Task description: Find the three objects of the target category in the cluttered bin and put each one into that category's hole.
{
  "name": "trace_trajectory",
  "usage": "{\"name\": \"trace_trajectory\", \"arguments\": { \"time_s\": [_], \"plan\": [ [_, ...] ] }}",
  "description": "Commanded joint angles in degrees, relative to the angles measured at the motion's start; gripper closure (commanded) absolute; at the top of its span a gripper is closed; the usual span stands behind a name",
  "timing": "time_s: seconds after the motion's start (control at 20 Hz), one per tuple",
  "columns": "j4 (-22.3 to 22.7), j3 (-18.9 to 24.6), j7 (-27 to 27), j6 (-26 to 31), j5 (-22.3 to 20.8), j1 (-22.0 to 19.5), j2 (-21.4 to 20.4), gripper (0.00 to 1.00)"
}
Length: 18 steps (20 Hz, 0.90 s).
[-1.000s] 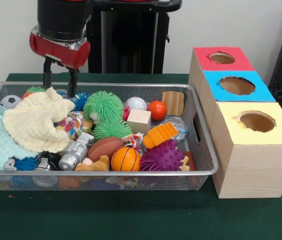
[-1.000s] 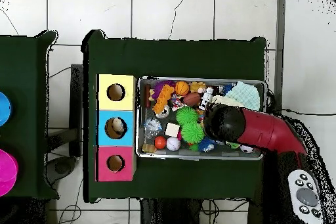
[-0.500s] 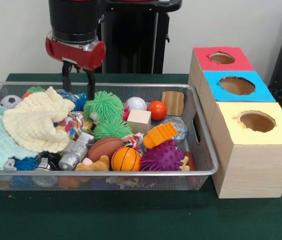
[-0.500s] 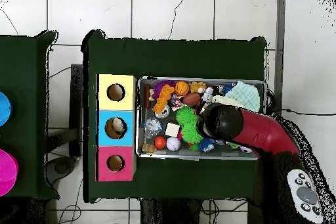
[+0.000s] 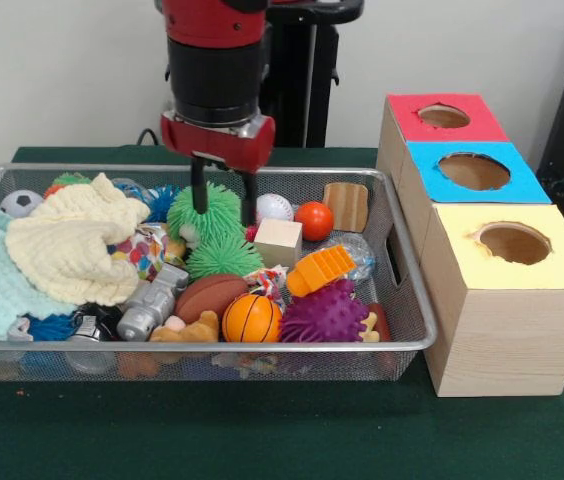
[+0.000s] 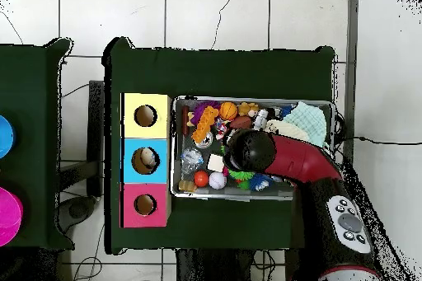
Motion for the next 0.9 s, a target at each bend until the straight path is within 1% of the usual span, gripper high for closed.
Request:
{"name": "trace_trajectory", "arguments": {
  "time_s": [0.05, 0.25, 0.3, 0.4, 0.65, 0.8, 0.9],
  "plan": [
    [1.23, 3.2, 9.06, -2.34, 2.86, 3.01, 3.9, 0.0],
    [1.39, 2.24, 11.3, -4.15, 4.14, 5.44, 5.27, 0.0],
    [1.16, 2.61, 11.76, -4.21, 4.97, 6.03, 6.02, 0.0],
    [1.41, 2.68, 12.54, -4.47, 6.38, 6.89, 6.12, 0.0],
    [1.3, 2.24, 12.22, -4.89, 8.41, 8.15, 6.66, 0.0],
    [0.01, 2.0, 11.54, -5.09, 9.24, 8.82, 7.69, 0.0],
    [0.1, 1.93, 11.38, -5.61, 9.72, 9.25, 7.96, 0.0]
  ]
}}
